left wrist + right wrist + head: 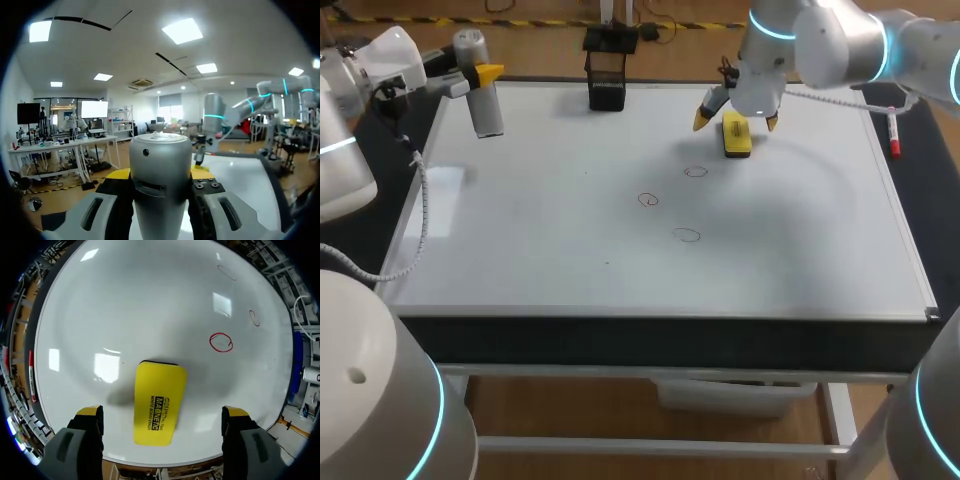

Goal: Pick up the inspection probe, press it on each red-marked spot on the whiteboard one by one, put down the probe, pick up the eraser, and wipe off all the red marks.

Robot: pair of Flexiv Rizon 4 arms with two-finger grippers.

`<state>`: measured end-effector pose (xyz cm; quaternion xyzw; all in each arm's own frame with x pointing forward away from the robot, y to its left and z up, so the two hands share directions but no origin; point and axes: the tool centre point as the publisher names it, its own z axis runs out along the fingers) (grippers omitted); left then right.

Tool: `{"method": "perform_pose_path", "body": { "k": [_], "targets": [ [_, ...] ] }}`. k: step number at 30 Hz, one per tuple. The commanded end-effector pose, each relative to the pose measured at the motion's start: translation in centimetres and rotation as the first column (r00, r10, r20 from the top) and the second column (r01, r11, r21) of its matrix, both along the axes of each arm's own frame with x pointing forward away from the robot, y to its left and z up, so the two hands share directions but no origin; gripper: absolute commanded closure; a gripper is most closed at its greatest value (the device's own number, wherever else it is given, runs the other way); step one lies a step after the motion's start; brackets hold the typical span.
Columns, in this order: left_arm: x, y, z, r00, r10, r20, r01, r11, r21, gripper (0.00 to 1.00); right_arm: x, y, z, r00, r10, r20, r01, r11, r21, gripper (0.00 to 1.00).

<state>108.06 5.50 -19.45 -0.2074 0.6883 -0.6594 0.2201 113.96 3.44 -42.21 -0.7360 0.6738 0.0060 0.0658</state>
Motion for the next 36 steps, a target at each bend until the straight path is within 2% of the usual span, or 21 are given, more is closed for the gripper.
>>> {"method": "perform_pose_path", "body": {
  "k": [1,15,18,21,24,28,29,30,36],
  "targets": [
    [0.0,-0.1,0.0,1.0,0.002,0.004,-0.002,1.0,-0.001,1.0,1.2,0.1,-0.2,1.0,0.004,-0.023,-0.004,1.0,-0.02,0.0],
    [0.0,-0.1,0.0,1.0,0.002,0.004,-0.002,1.0,-0.001,1.0,1.6,-0.2,-0.3,0.999,-0.015,-0.034,0.014,1.0,-0.026,0.01],
    [0.0,-0.1,0.0,1.0,0.002,0.004,-0.002,1.0,-0.001,1.0,1.5,-0.4,-0.4,0.999,-0.017,-0.036,0.016,1.0,-0.025,0.06],
    [0.0,-0.1,0.0,1.0,0.002,0.004,-0.002,1.0,-0.001,1.0,1.4,-0.5,-0.4,0.999,-0.019,-0.038,0.018,0.999,-0.028,0.21],
    [0.0,-0.1,0.0,1.0,0.002,0.004,-0.002,1.0,-0.001,1.0,0.9,-0.7,-0.3,0.999,-0.008,-0.04,0.007,1.0,-0.031,0.52],
    [0.0,-0.1,0.0,1.0,0.002,0.004,-0.002,1.0,-0.001,1.0,0.6,-0.8,-0.3,0.999,-0.005,-0.037,0.004,0.999,-0.043,0.76],
    [0.0,-0.1,0.0,1.0,0.002,0.004,-0.002,1.0,-0.001,1.0,0.6,-0.9,-0.1,0.999,-0.008,-0.034,0.006,0.999,-0.046,0.9],
    [0.0,-0.1,0.0,1.0,0.002,0.004,-0.002,1.0,-0.001,1.0,0.6,-1.0,0.0,0.999,-0.01,-0.03,0.009,0.999,-0.049,1.0],
    [0.0,-0.1,0.0,1.0,0.002,0.004,-0.002,1.0,-0.001,1.0,0.5,-1.5,1.3,1.0,-0.005,-0.001,0.005,0.996,-0.087,1.0]
  ]
}}
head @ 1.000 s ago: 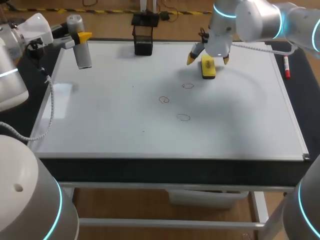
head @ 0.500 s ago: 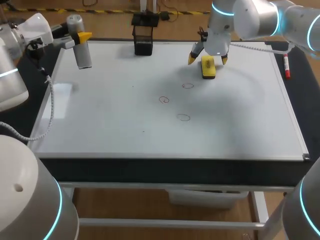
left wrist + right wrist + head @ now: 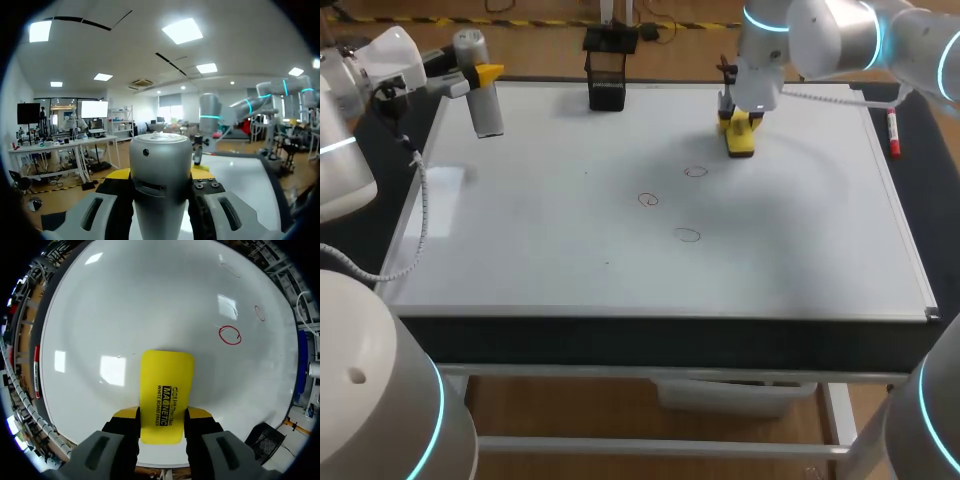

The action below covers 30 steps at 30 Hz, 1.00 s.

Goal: Pick up the inspection probe, press it on each red-marked spot on the whiteboard one by one, put down the probe, pick up the eraser, and wipe off all the red marks.

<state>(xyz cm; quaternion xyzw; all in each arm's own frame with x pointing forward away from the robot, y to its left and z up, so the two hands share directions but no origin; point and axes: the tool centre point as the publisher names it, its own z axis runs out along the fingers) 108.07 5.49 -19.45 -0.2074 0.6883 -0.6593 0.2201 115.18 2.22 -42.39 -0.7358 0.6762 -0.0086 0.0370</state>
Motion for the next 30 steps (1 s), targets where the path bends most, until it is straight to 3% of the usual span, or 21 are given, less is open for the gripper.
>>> {"method": "perform_pose_path", "body": {
  "k": [1,10,30],
  "targets": [
    [0.0,0.0,0.0,1.0,0.002,0.004,-0.002,1.0,-0.001,1.0,-0.8,-0.4,1.8,1.0,0.001,0.017,0.0,1.0,-0.025,1.0],
    [0.0,0.0,0.0,1.0,0.002,0.004,-0.002,1.0,-0.001,1.0,-1.2,-3.2,3.6,0.999,-0.024,0.03,0.025,0.999,-0.026,1.0],
    [0.0,0.0,0.0,1.0,0.002,0.004,-0.002,1.0,-0.001,1.0,-4.6,-13.7,3.6,0.972,-0.237,0.008,0.237,0.972,-0.008,1.0]
  ]
}}
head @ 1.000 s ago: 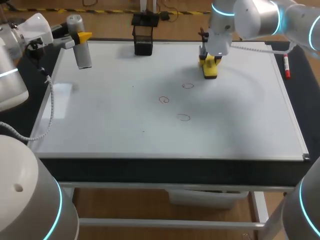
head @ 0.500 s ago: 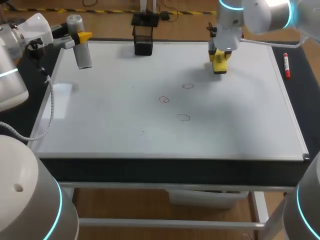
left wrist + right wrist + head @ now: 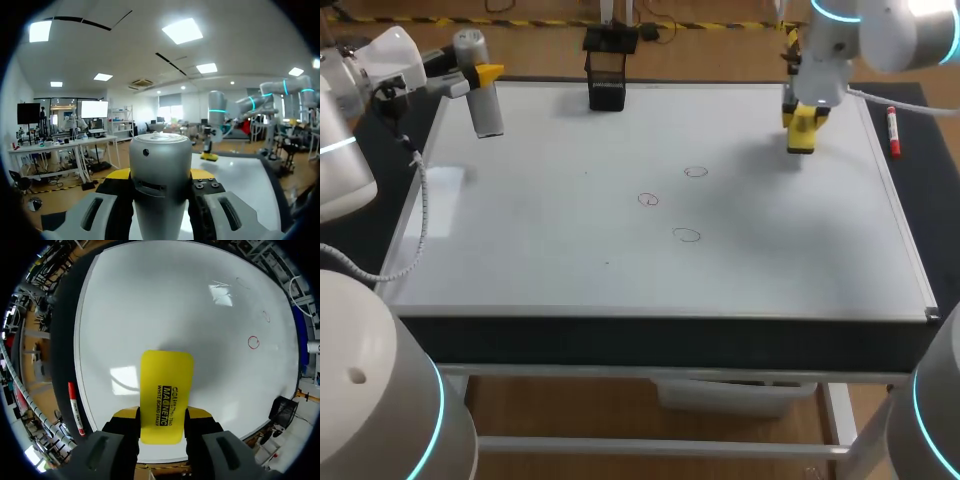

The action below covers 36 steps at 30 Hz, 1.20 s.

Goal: Pick up the inspection probe, press it on each red-marked spot on the whiteboard one by one, put down the probe, pick up the eraser, and wipe off all the red marks.

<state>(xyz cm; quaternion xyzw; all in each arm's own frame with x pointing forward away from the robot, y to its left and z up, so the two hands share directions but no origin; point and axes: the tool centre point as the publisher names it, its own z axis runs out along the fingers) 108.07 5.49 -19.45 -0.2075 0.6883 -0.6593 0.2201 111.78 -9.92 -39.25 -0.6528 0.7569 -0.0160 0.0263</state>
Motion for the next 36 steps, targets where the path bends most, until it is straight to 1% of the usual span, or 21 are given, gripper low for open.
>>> {"method": "perform_pose_path", "body": {
  "k": [1,8,14,15,33,36],
  "targets": [
    [0.0,0.0,0.0,1.0,0.002,0.004,-0.002,1.0,-0.001,1.0,-1.3,-2.0,0.5,1.0,-0.015,0.015,0.015,1.0,0.008,1.0],
    [0.0,0.0,0.0,1.0,0.002,0.004,-0.002,1.0,-0.001,1.0,-2.4,-4.7,0.2,0.998,-0.059,0.006,0.059,0.998,-0.001,1.0],
    [0.0,0.0,0.0,1.0,0.002,0.004,-0.002,1.0,-0.001,1.0,-2.6,-6.3,0.1,0.994,-0.106,-0.001,0.106,0.994,0.008,1.0],
    [0.0,0.0,0.0,1.0,0.002,0.004,-0.002,1.0,-0.001,1.0,-2.7,-6.4,0.2,0.993,-0.115,0.007,0.115,0.993,0.018,1.0],
    [0.0,0.0,0.0,1.0,0.002,0.004,-0.002,1.0,-0.001,1.0,-2.7,-6.4,0.2,0.993,-0.115,0.007,0.115,0.993,0.018,1.0],
    [-0.2,-1.9,0.2,1.0,-0.028,0.009,0.028,1.0,0.006,1.0,-2.7,-6.4,0.2,0.993,-0.115,0.007,0.115,0.993,0.018,1.0]
  ]
}}
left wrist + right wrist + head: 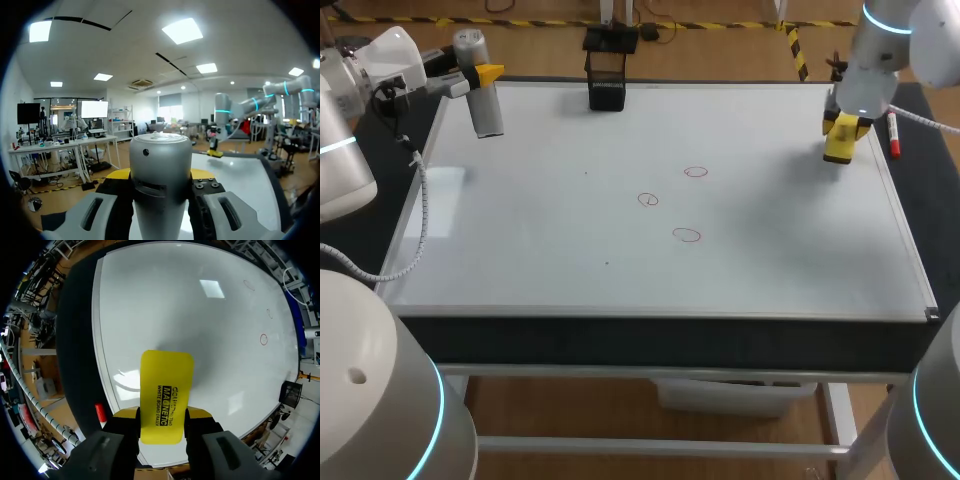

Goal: Pick up the inspection probe, press it on each red-marked spot on the whiteboard one by one, put down the probe, pick up the eraser, and wipe off all the red marks.

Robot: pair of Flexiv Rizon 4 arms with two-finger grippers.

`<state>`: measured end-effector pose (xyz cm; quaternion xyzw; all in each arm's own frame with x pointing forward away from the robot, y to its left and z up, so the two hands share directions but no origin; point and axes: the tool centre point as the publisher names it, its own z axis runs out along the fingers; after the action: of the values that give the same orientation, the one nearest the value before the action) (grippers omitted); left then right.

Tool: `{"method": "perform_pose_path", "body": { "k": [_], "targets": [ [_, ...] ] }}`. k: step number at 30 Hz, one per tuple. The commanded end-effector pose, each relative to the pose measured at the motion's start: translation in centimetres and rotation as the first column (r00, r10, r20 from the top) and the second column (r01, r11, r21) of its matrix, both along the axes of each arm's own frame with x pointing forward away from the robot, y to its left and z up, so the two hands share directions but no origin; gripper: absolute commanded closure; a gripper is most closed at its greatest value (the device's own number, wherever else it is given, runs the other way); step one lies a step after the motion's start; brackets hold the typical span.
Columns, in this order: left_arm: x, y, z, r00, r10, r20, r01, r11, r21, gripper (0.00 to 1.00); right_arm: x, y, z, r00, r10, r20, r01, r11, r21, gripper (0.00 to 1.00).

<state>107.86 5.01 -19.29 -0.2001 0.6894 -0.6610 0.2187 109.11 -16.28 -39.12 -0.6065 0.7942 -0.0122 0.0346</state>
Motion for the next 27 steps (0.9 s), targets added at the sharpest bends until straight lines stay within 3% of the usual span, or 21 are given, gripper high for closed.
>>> {"method": "perform_pose_path", "body": {
  "k": [1,13,20,27],
  "targets": [
    [-0.2,-2.1,0.1,1.0,-0.023,0.001,0.023,1.0,0.004,1.0,0.0,-0.1,0.1,1.0,0.003,0.001,-0.003,1.0,-0.003,1.0],
    [-4.4,-11.5,-0.3,0.977,-0.211,0.005,0.211,0.977,-0.016,1.0,0.0,-0.1,0.1,1.0,0.003,0.001,-0.003,1.0,-0.003,1.0],
    [-6.4,-16.6,-1.1,0.933,-0.361,-0.006,0.361,0.932,-0.022,1.0,0.0,-0.1,0.1,1.0,0.003,0.001,-0.003,1.0,-0.003,1.0],
    [-6.8,-20.4,-2.5,0.879,-0.476,-0.029,0.474,0.879,-0.038,1.0,0.0,-0.1,0.1,1.0,0.003,0.001,-0.003,1.0,-0.003,1.0]
  ]
}}
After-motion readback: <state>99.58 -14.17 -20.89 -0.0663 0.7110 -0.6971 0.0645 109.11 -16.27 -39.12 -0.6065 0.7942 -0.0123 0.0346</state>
